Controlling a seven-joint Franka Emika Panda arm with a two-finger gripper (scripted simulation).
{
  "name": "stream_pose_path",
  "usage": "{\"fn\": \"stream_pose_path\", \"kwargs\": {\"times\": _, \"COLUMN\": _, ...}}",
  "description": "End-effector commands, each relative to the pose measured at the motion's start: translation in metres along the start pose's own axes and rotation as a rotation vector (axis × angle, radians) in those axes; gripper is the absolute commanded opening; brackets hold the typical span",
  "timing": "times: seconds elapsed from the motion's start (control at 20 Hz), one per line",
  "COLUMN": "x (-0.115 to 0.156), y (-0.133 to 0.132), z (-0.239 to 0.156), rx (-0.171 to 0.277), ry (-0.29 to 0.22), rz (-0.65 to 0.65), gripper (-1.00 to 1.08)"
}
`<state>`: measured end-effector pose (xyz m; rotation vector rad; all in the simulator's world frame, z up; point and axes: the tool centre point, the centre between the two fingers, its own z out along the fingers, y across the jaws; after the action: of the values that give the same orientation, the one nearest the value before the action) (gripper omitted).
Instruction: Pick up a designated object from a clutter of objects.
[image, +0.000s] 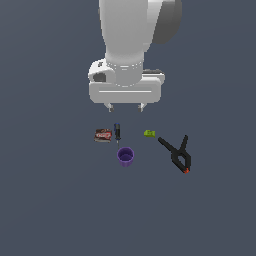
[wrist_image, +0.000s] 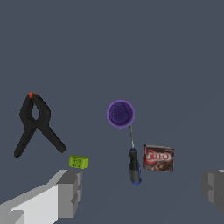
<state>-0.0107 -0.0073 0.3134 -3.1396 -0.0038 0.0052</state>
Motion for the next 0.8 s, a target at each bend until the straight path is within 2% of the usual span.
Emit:
{"fn": "stream_pose_path", "kwargs": {"times": 0.0, "x": 0.000, "y": 0.000, "z": 0.000, "rx": 0.000, "ry": 0.000, "rz": 0.000, "gripper": 0.28}}
{"fn": "stream_pose_path", "kwargs": {"times": 0.5, "x": 0.004, "y": -0.001, "z": -0.007, "rx": -0.007, "ry": 0.014, "rz": 0.005, "gripper": 0.28}}
{"fn": "stream_pose_path", "kwargs": {"times": 0.75, "x": 0.006, "y": 0.000, "z": 0.003, "rx": -0.028, "ry": 0.004, "rz": -0.029, "gripper": 0.28}}
